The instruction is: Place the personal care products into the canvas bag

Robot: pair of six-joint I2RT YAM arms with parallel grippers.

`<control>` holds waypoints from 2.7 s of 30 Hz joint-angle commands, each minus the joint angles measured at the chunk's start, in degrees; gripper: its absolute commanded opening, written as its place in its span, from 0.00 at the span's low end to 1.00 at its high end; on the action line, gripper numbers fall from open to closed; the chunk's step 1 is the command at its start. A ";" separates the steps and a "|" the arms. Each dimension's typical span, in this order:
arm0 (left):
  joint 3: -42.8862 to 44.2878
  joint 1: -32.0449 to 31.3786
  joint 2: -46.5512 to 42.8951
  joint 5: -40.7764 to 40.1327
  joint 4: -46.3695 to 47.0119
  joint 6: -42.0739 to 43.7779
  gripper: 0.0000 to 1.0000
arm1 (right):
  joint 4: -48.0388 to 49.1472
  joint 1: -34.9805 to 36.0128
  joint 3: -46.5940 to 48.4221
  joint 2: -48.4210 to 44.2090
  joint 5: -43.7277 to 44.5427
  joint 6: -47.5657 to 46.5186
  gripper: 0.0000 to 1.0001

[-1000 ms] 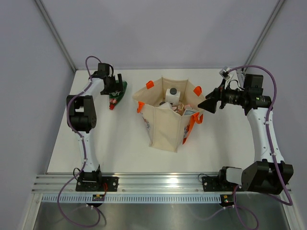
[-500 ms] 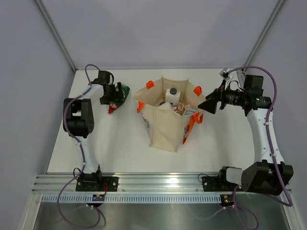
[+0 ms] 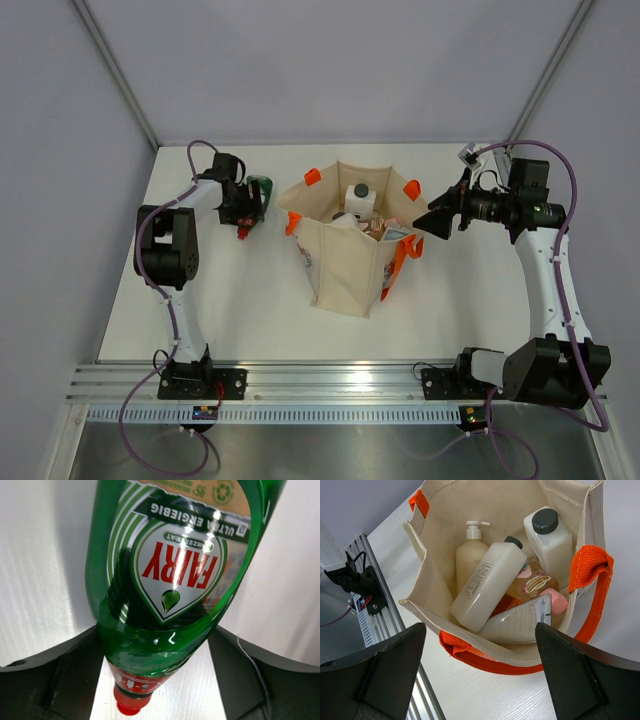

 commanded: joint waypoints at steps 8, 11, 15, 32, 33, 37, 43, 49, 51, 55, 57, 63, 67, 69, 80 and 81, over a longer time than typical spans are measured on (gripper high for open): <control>-1.19 -0.46 -0.79 3.93 2.57 0.11 0.28 | 2.01 -0.80 -0.52 -2.23 -2.79 -0.19 0.99; -3.73 -0.37 -4.38 6.91 5.99 -0.16 0.11 | 0.08 -0.89 0.18 -2.32 -3.84 -2.28 0.99; -7.69 -0.37 -11.49 13.93 8.73 0.37 0.02 | -6.66 -0.89 2.46 -1.88 -6.82 -7.20 1.00; -23.69 1.21 -28.39 29.86 4.96 -4.55 0.00 | -27.36 15.80 11.79 -0.11 0.98 -36.24 1.00; -24.04 1.21 -28.57 29.86 4.52 -4.12 0.00 | -25.78 18.07 11.70 -0.21 1.34 -35.61 1.00; -25.71 1.21 -30.06 30.56 3.28 -3.67 0.00 | -24.01 23.88 12.93 0.06 4.76 -34.20 1.00; -26.50 1.56 -34.01 30.57 1.88 -3.41 0.00 | -22.34 33.20 15.04 1.46 11.61 -33.85 1.00; -29.75 2.09 -39.63 32.06 1.26 -5.51 0.00 | -17.77 44.98 15.39 3.22 20.39 -33.59 1.00; -31.41 2.44 -40.96 33.11 1.44 -7.01 0.00 | -14.44 49.63 15.48 3.92 24.43 -32.54 1.00; -33.35 2.62 -43.59 34.26 1.53 -8.94 0.00 | -8.37 55.62 16.70 7.51 29.80 -29.73 1.00; -34.15 2.62 -45.17 35.31 1.18 -9.47 0.00 | -4.33 58.68 17.06 8.93 32.87 -27.80 0.99; -36.61 2.97 -51.14 36.89 -0.58 -10.26 0.00 | 9.21 65.37 13.72 13.32 42.28 -21.19 0.99; -38.63 3.23 -54.93 38.30 -0.93 -11.32 0.00 | 18.17 69.42 10.12 16.93 47.75 -18.29 1.00; -39.77 3.50 -56.60 38.56 -1.55 -11.15 0.00 | 21.16 70.13 9.24 18.85 48.01 -17.33 0.99; -42.32 4.73 -58.28 40.41 -1.82 -10.18 0.00 | 32.23 70.74 6.78 26.16 57.58 -4.51 1.00; -42.41 4.82 -58.28 40.50 -1.55 -10.18 0.00 | 32.51 70.83 6.17 27.03 58.90 -2.67 0.99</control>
